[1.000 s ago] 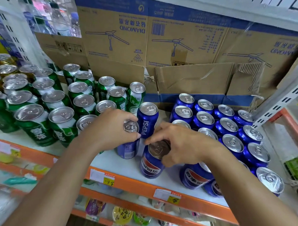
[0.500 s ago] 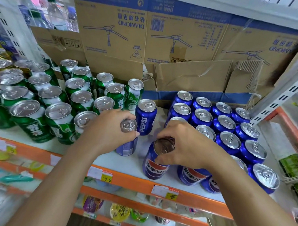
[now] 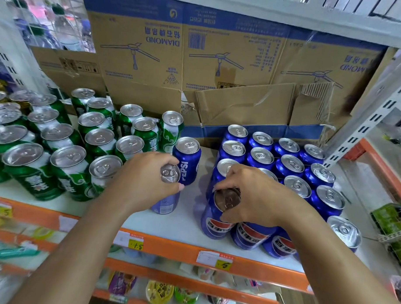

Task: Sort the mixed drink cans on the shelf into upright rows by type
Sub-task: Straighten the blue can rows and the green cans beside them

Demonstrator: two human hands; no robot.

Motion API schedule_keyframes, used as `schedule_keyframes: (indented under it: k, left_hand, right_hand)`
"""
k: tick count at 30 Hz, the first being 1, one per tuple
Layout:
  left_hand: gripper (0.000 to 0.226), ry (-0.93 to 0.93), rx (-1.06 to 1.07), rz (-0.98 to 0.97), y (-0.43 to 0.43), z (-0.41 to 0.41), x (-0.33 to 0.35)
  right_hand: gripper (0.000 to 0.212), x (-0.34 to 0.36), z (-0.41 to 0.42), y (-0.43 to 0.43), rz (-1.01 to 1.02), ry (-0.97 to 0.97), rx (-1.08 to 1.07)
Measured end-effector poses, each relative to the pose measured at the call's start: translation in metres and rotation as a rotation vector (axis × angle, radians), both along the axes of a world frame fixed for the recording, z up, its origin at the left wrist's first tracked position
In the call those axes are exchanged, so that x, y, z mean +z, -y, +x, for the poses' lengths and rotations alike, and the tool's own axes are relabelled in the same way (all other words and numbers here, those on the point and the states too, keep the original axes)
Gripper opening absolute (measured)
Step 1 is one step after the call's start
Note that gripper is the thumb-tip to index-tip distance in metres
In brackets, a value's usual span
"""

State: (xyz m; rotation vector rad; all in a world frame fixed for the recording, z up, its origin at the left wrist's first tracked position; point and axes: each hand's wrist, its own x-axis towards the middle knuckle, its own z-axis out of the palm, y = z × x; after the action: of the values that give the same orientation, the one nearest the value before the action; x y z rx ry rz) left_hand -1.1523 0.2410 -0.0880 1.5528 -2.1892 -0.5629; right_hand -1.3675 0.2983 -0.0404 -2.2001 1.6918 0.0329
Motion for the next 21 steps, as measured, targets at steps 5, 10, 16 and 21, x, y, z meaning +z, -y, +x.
schedule_keyframes:
  k: [5,10,16,21]
  left_hand:
    - [0.050,-0.016,-0.013,0.018,-0.002,-0.011,0.003]
    - [0.052,-0.014,-0.026,0.033,-0.001,-0.020,0.003]
    - [0.052,0.007,-0.009,0.058,0.004,-0.027,0.006]
    - [0.069,0.083,-0.018,0.152,0.008,-0.025,0.012]
  right_hand:
    - [0.044,-0.003,-0.001,0.004,-0.008,-0.015,0.008]
    - [0.049,-0.007,-0.008,0.006,-0.021,0.023,0.025]
    - [0.038,-0.002,-0.018,0.009,-0.047,0.111,0.056]
    - [0.028,0.004,-0.024,0.042,-0.085,0.131,0.022]
